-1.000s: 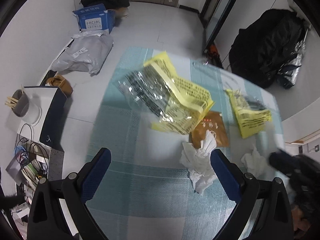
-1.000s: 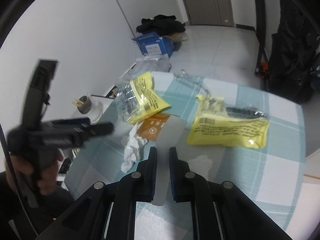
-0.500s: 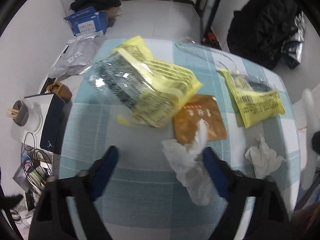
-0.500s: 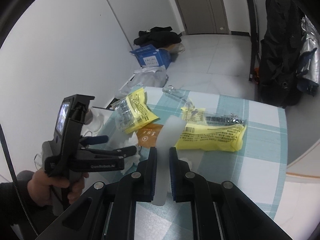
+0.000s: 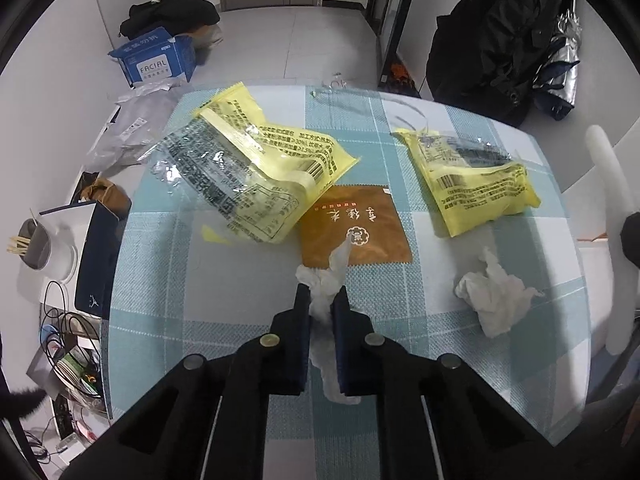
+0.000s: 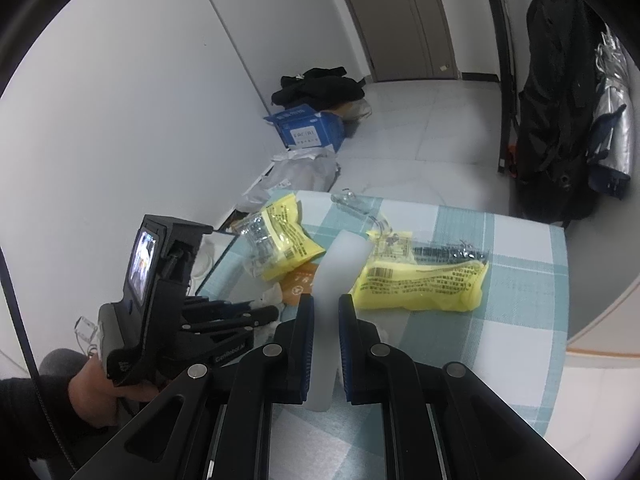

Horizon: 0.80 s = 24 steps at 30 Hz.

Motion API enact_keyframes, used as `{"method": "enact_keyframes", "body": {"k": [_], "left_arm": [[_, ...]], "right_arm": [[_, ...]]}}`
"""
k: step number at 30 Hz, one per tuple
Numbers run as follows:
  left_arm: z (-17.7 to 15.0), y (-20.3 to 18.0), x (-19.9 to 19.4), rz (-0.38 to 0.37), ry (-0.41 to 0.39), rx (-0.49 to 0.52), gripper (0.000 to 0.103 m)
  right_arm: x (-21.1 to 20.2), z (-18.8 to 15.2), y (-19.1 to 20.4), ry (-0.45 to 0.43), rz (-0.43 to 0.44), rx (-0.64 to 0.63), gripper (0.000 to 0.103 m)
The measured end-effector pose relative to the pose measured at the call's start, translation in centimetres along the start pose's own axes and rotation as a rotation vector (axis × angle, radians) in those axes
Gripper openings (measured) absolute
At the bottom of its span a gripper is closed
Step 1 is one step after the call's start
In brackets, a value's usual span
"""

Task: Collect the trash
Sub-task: 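Carry the tissue and foam block in both grippers over the trash bin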

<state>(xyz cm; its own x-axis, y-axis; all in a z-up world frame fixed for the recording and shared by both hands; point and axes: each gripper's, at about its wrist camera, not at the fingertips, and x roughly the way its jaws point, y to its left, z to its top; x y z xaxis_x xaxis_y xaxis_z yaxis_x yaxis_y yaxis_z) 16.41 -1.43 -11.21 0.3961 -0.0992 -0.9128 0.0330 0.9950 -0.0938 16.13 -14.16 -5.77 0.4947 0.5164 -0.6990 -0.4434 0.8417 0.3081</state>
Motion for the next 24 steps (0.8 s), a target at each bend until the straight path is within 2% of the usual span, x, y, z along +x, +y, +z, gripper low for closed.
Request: {"method": "enact_keyframes", "body": {"k": [10,15,20,24], "left_arm": [[-0.9,0.1,-1.8,-0.008,-0.048,0.017,0.006],[-1.4,0.6,-3.0,-0.026,-0.064,0.008,0.006],[-2.2,0.7,-4.3,-0.074,-0.075,0.019,0.006],[-2.9,0.5,-4.3,-0.151,-0.02,0.041,0.006]], "right_arm": [[-0.6,-0.5,1.1,-0.012,-0.023,-0.029,0.011],[-1.2,-0.8,1.2,-0.027,-0.032,-0.001,0.011],[-1.8,-1.2,1.7,-0.034,-0.048,0.016,0.011],[-2.4,-1.8,2.4,-0.041,-0.056,0.013,0.011]]}}
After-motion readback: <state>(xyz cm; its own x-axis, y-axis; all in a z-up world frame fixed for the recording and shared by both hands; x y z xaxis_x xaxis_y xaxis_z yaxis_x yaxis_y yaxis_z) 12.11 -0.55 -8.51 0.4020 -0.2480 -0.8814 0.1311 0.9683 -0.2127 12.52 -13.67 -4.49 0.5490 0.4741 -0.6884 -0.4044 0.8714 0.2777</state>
